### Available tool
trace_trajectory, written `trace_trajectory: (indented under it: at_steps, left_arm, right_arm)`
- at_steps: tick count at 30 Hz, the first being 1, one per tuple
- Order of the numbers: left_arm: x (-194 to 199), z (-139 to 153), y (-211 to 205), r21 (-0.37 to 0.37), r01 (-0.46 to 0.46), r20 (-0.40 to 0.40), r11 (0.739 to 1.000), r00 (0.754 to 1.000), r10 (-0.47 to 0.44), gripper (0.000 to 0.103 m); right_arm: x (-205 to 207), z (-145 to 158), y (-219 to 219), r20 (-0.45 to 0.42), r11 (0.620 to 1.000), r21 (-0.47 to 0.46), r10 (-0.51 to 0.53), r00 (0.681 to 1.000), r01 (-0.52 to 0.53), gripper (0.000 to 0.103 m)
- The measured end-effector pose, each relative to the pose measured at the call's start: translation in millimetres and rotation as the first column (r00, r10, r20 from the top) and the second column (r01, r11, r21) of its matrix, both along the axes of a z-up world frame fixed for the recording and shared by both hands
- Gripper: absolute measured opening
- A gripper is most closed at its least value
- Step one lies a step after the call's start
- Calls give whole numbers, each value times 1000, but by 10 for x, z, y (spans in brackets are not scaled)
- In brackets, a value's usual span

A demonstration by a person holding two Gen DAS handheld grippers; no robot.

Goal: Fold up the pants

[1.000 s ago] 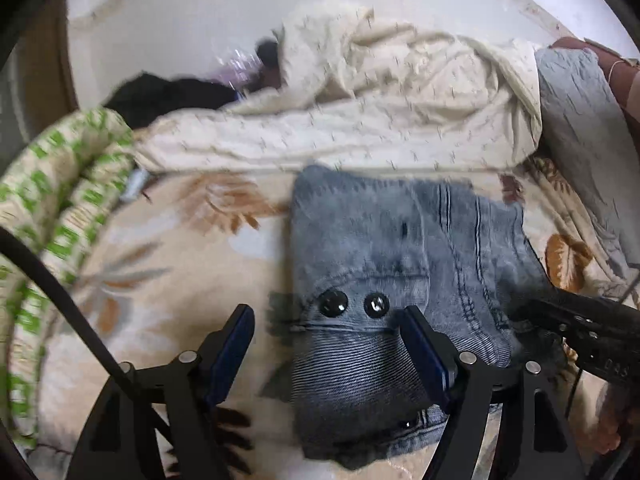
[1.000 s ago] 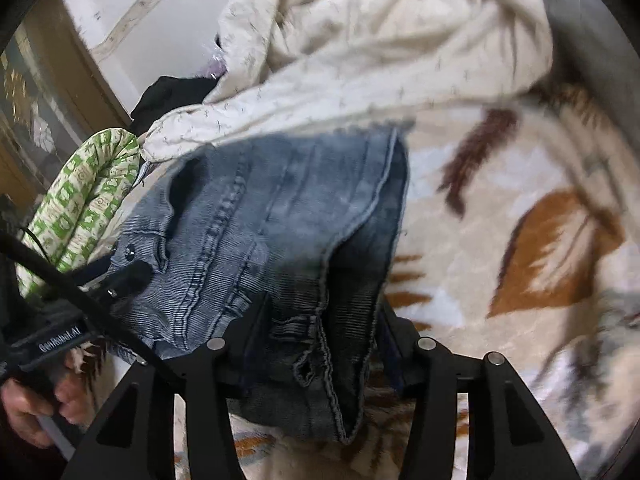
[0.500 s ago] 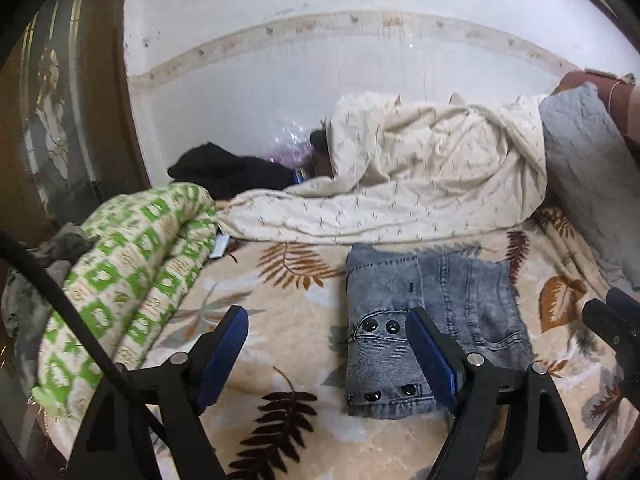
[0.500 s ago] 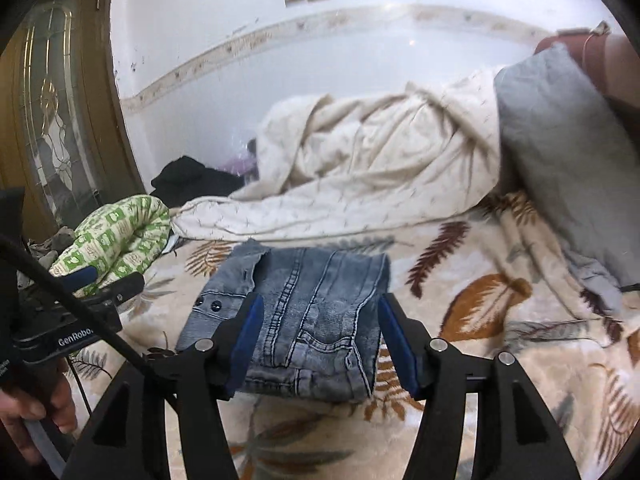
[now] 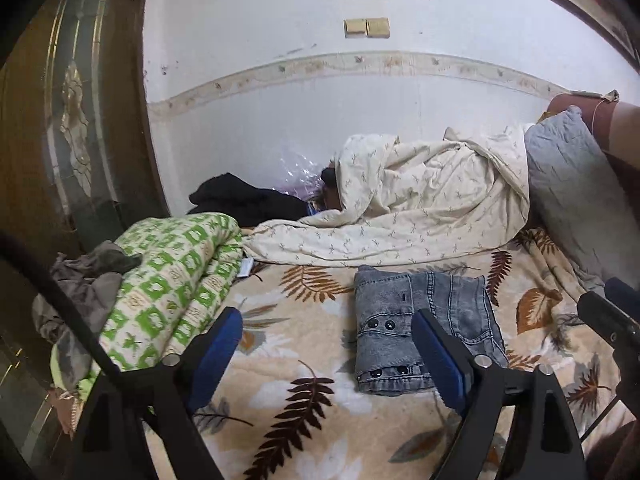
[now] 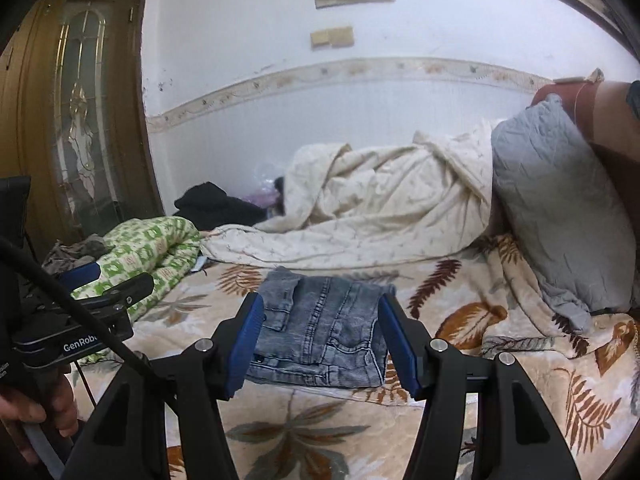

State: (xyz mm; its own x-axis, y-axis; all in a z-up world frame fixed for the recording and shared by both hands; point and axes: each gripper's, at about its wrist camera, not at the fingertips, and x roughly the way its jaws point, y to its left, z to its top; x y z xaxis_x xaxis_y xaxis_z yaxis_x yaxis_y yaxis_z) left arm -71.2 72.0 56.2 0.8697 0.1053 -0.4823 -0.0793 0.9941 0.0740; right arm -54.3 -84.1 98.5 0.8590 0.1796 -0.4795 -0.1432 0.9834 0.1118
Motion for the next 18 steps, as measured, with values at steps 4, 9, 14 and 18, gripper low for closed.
trace_trajectory:
  at_steps: [4,9,14,18]
  left_arm:
    - [-144,86,32,-3,-20,32,1000,999,20,97]
    - [-259,146,44,11,-54,46,999,998,53,103]
    - [-333,175,56,8,-60,50,998,997,60,103]
    - [-351,180,82,-5,-72,44,997,996,72,103]
  right_arm:
    - [-148,125,49,40,1000,-8,3,999,-3,61]
    - [-271,194,97,70,1000,-25,10,998,-8,65]
    - [-365,206,115,85,1000,-25,4,996,-1,68]
    - [-397,199,117,95,999,-32,-12,995,15,70]
